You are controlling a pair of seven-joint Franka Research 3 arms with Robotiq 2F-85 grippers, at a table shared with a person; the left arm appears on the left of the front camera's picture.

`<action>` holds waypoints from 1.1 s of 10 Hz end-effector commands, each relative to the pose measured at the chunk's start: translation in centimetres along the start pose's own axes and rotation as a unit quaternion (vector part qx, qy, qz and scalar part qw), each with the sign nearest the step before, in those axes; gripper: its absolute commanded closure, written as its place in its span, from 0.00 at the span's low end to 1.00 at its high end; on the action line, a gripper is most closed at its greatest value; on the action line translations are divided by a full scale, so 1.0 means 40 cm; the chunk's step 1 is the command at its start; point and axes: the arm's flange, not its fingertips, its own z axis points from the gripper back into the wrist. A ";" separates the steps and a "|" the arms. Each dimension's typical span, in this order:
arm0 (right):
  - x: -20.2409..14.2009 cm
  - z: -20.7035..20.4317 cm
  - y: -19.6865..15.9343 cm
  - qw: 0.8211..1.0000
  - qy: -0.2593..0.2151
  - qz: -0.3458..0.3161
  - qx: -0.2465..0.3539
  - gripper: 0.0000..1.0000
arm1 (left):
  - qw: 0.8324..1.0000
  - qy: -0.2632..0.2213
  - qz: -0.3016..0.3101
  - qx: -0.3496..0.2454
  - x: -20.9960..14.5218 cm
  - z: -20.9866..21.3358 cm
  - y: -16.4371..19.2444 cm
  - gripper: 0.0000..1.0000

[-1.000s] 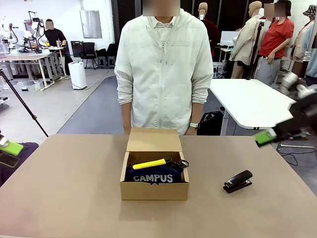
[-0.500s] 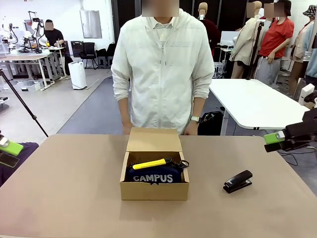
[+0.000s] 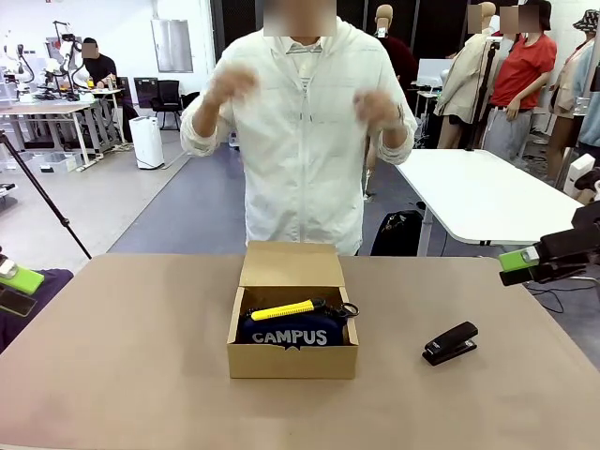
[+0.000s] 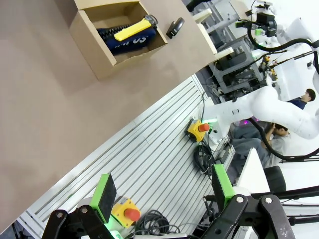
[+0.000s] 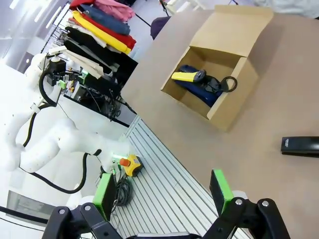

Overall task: Pack the items into the box.
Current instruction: Close the Mailer Box.

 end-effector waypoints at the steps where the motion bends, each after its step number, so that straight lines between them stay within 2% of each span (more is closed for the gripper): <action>1: -0.009 0.004 0.000 1.000 0.005 0.005 -0.001 0.00 | 1.000 0.001 -0.006 0.002 -0.008 -0.005 0.006 0.00; 9: -0.009 0.004 0.000 1.000 0.005 0.005 -0.001 0.00 | 1.000 0.001 -0.006 0.002 -0.008 -0.005 0.006 0.00; 10: -0.001 0.001 0.000 1.000 0.000 -0.001 0.000 0.00 | 1.000 0.001 -0.006 0.002 -0.008 -0.005 0.006 0.00; 11: 0.048 -0.036 -0.011 1.000 0.016 -0.017 0.007 0.00 | 1.000 0.000 0.000 0.000 0.000 0.000 0.000 0.00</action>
